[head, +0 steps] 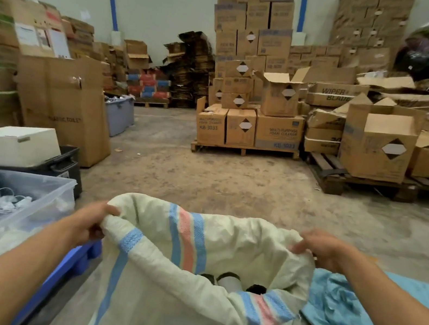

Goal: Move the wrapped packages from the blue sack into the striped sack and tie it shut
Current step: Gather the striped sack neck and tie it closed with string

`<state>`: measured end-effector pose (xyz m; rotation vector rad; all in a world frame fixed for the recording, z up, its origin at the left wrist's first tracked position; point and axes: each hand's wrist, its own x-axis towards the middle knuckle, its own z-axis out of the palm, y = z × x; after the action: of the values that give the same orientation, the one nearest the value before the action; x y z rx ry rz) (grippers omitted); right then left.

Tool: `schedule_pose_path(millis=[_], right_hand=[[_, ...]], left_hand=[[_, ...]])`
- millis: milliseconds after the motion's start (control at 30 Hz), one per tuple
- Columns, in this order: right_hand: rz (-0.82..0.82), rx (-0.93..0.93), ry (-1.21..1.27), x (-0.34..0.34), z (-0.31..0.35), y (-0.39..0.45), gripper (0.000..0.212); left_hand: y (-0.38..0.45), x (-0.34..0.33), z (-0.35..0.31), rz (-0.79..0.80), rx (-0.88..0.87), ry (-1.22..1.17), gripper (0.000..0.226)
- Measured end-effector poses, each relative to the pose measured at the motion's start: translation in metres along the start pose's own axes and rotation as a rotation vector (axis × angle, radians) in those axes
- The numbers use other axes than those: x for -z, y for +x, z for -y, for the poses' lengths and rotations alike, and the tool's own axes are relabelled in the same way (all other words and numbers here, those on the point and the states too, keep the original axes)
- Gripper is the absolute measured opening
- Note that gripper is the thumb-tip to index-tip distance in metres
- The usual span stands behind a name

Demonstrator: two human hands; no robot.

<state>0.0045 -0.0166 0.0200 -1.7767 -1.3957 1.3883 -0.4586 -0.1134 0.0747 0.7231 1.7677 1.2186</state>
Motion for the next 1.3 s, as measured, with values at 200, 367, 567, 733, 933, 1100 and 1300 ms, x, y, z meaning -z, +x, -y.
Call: schedule_pose_path(millis=[200,367,567,733,933,1100,1300], right_hand=[[-0.761,0.346,-0.638,-0.008,0.040,-0.026,0.011],[-0.490,0.189,-0.327,0.013,0.054,-0.006,0.019],[0.268,0.150,0.092,0.040,0.067,-0.021,0.047],[-0.158,0.240,-0.048,0.039,0.076,-0.010,0.060],[-0.843,0.321,-0.493,0.053,0.100,-0.027,0.015],[-0.261,0.142,0.210,0.074,0.101,-0.023,0.053],[0.121,0.291,0.349,0.088,0.117,-0.044,0.039]], left_hand=[[0.006,0.008,-0.016,-0.558,-0.402,0.560,0.037],[0.023,0.024,-0.031,-0.341,-0.129,0.593,0.037],[0.008,0.031,-0.054,0.112,0.057,0.068,0.032],[0.007,0.017,-0.066,0.005,-0.248,0.202,0.012],[0.013,0.024,-0.082,-0.579,-0.476,0.694,0.010],[-0.009,0.027,-0.102,-0.149,0.005,0.508,0.030],[-0.022,0.034,-0.118,0.206,0.042,0.280,0.037]])
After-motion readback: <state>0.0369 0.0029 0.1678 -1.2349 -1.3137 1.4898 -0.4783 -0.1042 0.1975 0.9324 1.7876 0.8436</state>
